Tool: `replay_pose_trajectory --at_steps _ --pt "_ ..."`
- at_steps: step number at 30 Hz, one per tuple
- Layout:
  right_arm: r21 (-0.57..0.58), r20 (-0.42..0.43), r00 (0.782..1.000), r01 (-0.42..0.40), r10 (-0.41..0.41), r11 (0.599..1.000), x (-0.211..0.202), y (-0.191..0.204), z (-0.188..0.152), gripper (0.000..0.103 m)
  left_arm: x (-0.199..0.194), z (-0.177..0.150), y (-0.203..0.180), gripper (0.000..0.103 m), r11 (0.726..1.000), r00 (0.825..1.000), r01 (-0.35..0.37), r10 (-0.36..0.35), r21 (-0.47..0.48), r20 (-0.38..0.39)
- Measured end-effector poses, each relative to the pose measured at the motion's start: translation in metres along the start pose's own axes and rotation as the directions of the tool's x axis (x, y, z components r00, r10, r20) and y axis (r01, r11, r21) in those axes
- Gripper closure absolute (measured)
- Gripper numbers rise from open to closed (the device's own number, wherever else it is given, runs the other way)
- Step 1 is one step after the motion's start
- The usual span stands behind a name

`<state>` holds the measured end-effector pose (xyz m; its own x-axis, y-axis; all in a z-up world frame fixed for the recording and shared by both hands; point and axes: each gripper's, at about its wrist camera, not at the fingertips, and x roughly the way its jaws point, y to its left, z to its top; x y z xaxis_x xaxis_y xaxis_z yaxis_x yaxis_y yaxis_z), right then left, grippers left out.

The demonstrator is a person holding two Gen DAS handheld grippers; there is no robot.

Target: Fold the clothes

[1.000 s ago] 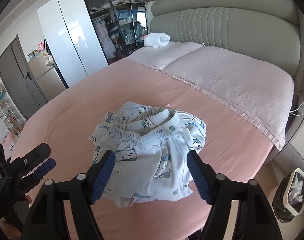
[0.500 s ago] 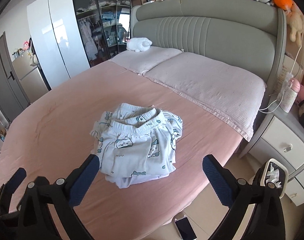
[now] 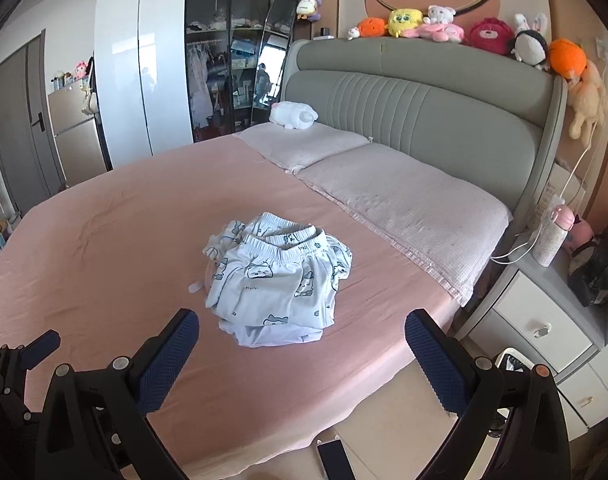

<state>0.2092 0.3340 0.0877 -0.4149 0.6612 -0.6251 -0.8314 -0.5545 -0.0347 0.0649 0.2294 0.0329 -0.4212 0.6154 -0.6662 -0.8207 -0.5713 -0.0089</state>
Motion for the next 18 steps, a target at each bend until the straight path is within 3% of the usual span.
replay_pose_trajectory --at_steps 4,9,18 --pt "-0.021 -0.037 0.999 0.017 -0.017 1.0 0.002 0.004 -0.004 0.0 -0.01 -0.001 0.001 0.0 1.0 1.0 0.027 -0.027 -0.011 0.0" --pt "-0.048 -0.032 0.999 0.024 -0.026 0.999 -0.001 0.009 -0.008 0.0 -0.02 -0.002 -0.011 0.0 0.999 1.0 0.004 -0.005 0.038 0.017" --pt "-0.051 -0.022 0.997 0.071 -0.072 0.996 -0.007 0.005 -0.009 0.0 -0.024 -0.005 -0.03 0.0 0.995 1.0 0.03 -0.031 0.098 0.002"
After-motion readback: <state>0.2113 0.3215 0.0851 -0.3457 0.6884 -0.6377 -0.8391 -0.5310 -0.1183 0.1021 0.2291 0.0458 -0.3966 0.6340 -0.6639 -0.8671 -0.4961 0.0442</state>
